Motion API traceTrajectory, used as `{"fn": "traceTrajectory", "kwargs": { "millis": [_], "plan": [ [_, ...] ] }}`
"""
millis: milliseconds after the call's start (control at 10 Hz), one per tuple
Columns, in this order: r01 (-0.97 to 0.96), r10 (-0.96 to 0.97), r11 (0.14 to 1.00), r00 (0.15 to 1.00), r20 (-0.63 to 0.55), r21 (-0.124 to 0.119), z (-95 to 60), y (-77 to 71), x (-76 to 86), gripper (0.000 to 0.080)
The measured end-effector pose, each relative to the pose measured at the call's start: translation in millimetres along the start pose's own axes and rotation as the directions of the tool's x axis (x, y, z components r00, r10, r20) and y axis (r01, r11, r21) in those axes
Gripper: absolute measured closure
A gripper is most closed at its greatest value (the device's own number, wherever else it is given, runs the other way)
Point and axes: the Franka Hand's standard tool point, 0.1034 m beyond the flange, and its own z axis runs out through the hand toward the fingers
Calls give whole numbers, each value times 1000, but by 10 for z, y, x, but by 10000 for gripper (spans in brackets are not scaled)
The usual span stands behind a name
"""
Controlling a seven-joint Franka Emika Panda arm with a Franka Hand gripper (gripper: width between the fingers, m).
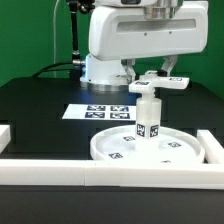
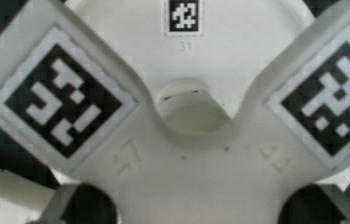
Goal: Assemble round table
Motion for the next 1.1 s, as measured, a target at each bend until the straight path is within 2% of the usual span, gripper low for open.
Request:
{"fn": "traceTrajectory", "kwargs": {
  "millis": [700,1100],
  "plan": [
    [7,-7,1000,1000,21,4,164,-49,-27,354],
    [7,-7,1000,1000,21,3,174,-42,-14,354]
  ]
}}
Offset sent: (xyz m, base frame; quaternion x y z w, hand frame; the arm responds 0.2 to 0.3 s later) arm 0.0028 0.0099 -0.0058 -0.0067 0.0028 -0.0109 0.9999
